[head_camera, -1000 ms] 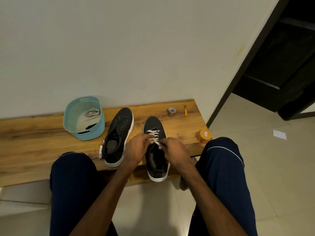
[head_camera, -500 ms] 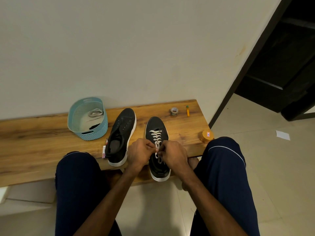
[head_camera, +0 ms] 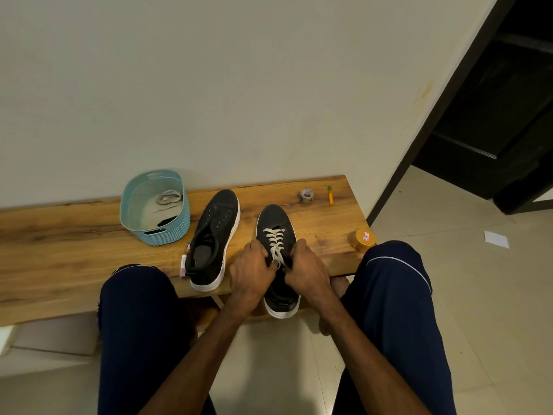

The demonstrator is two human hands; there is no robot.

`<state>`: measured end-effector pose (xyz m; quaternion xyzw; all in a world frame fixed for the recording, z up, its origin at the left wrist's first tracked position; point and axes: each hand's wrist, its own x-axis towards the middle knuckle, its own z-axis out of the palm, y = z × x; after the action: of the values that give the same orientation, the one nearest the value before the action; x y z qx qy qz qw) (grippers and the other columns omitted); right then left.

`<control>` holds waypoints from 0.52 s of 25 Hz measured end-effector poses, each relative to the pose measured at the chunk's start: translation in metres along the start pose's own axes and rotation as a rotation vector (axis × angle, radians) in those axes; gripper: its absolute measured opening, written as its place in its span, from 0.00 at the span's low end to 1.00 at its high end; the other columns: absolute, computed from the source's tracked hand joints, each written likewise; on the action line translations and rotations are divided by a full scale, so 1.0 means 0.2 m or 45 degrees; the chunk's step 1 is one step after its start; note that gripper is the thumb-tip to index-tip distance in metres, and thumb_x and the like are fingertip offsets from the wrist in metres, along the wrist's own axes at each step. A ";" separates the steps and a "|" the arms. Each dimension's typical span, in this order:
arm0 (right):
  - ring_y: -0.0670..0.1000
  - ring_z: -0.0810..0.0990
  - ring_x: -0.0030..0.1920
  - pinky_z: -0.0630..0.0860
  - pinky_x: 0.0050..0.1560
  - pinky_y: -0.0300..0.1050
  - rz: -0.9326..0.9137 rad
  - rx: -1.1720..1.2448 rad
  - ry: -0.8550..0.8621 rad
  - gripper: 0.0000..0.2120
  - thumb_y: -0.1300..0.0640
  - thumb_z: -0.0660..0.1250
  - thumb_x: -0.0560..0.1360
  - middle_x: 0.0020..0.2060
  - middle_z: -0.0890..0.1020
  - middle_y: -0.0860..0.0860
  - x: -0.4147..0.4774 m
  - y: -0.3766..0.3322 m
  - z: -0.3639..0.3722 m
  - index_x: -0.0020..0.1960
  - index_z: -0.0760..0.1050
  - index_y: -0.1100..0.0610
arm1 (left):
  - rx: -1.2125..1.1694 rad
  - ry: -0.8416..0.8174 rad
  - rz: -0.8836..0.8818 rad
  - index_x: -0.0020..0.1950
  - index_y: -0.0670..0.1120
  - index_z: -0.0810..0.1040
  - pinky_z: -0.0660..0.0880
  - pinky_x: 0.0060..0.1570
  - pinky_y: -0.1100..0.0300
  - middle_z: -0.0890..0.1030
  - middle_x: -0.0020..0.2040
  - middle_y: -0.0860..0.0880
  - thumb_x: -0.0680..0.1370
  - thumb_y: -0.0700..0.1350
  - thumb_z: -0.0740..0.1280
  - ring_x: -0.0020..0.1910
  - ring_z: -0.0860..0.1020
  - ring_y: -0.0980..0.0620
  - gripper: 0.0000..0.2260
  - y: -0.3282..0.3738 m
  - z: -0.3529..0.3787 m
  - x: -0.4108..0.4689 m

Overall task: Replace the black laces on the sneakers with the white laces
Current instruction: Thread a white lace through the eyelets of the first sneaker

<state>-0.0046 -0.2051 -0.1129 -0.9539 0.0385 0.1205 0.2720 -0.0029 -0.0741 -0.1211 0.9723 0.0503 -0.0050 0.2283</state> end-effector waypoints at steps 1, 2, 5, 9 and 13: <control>0.60 0.79 0.52 0.75 0.46 0.51 0.033 0.006 -0.036 0.23 0.55 0.71 0.70 0.52 0.77 0.56 0.00 0.01 0.00 0.58 0.63 0.58 | -0.052 -0.022 -0.063 0.53 0.50 0.70 0.72 0.41 0.57 0.78 0.49 0.51 0.74 0.55 0.72 0.48 0.78 0.50 0.16 -0.01 0.00 0.00; 0.61 0.79 0.53 0.75 0.47 0.51 0.062 -0.006 -0.079 0.25 0.53 0.71 0.70 0.53 0.77 0.57 0.00 0.02 0.00 0.60 0.62 0.59 | -0.073 -0.047 -0.095 0.55 0.49 0.69 0.73 0.41 0.58 0.78 0.49 0.51 0.74 0.56 0.71 0.48 0.79 0.50 0.18 -0.02 0.01 0.00; 0.60 0.79 0.56 0.74 0.49 0.47 0.127 -0.053 -0.163 0.27 0.49 0.71 0.73 0.55 0.79 0.58 0.01 0.05 -0.01 0.64 0.66 0.61 | -0.051 -0.097 -0.081 0.57 0.49 0.68 0.75 0.41 0.57 0.79 0.51 0.50 0.75 0.56 0.71 0.48 0.79 0.49 0.18 -0.01 0.03 -0.01; 0.60 0.78 0.57 0.75 0.52 0.47 0.130 -0.030 -0.171 0.27 0.49 0.72 0.73 0.57 0.79 0.59 0.02 0.05 -0.02 0.64 0.67 0.62 | -0.221 -0.233 -0.055 0.57 0.51 0.70 0.76 0.42 0.55 0.79 0.46 0.52 0.75 0.49 0.72 0.45 0.78 0.52 0.15 -0.03 0.01 0.01; 0.59 0.78 0.58 0.75 0.53 0.48 0.130 -0.023 -0.190 0.28 0.49 0.73 0.73 0.58 0.78 0.59 0.03 0.06 -0.02 0.64 0.67 0.62 | -0.250 -0.251 0.011 0.54 0.53 0.73 0.80 0.45 0.52 0.80 0.46 0.52 0.79 0.45 0.67 0.43 0.79 0.53 0.06 -0.06 -0.03 0.00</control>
<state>0.0011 -0.2176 -0.1170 -0.9416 0.0656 0.2052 0.2588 -0.0050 -0.0599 -0.1208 0.9402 0.0236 -0.0945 0.3264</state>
